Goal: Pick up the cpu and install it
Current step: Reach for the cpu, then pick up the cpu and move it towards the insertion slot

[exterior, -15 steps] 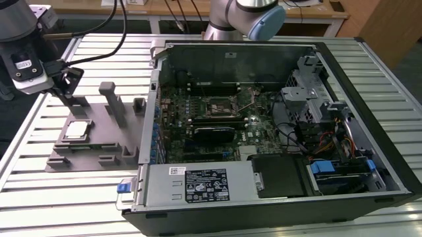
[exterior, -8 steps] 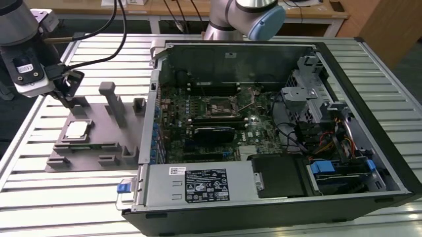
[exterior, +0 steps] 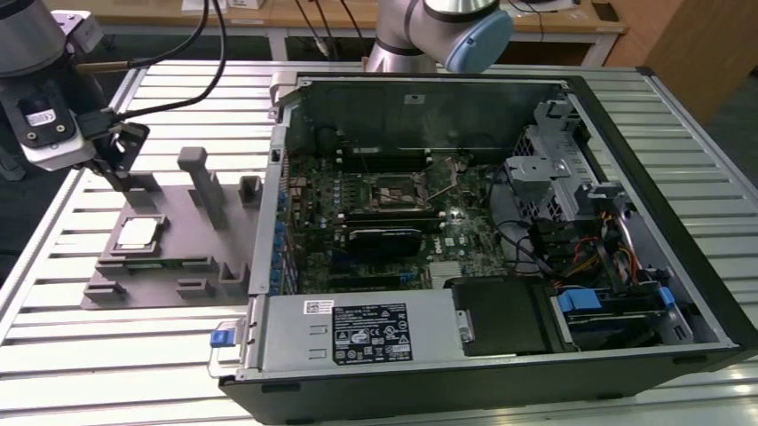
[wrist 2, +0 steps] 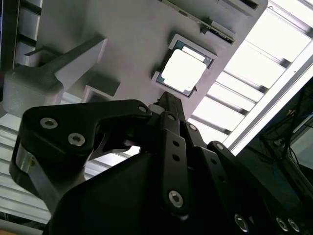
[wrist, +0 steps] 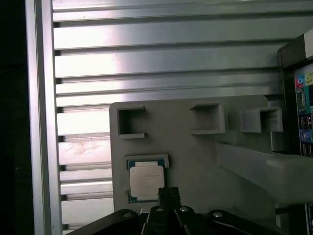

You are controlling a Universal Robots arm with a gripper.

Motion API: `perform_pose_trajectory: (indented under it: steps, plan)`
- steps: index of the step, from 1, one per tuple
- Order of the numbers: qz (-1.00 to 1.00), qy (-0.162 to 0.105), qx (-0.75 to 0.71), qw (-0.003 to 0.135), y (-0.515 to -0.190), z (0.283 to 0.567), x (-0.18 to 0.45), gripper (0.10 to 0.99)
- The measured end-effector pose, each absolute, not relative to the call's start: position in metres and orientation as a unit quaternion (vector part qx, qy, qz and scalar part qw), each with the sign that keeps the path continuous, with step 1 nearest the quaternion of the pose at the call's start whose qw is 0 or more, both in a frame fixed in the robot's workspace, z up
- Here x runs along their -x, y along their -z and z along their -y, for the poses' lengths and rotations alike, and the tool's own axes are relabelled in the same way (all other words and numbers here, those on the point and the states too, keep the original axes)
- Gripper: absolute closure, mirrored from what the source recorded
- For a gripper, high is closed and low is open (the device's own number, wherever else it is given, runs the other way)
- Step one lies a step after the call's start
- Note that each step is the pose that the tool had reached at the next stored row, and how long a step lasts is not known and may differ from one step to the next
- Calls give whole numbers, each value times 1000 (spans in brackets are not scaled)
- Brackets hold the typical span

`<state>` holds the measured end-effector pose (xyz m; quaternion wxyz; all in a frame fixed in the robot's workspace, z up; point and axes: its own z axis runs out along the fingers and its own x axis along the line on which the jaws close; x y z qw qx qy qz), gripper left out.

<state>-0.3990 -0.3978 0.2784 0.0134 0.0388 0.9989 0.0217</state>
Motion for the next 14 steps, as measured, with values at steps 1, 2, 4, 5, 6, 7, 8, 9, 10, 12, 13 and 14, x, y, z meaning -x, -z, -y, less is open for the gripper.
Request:
perform_pose_trajectory:
  steps: [1, 2, 4, 5, 6, 7, 8, 9, 10, 12, 13, 14]
  plan:
    - [-999, -22, -39, 13, -281, 398, 399, 980]
    - [-999, -22, -39, 14, -283, 398, 399, 980]
    - [-999, -22, -39, 14, -287, 398, 399, 980]
    - [-999, -22, -39, 14, -290, 398, 399, 980]
    - [-999, -22, -39, 14, -292, 398, 399, 980]
    - [-999, -22, -39, 14, -294, 398, 399, 980]
    - [-999, -22, -39, 14, -294, 398, 399, 980]
    - [-999, -22, -39, 14, -294, 398, 399, 980]
    - [-999, -22, -39, 14, -294, 398, 399, 980]
    - [-999, -22, -39, 14, -295, 398, 399, 980]
    - [-999, -22, -39, 14, -295, 398, 399, 980]
    - [-999, -22, -39, 14, -295, 398, 399, 980]
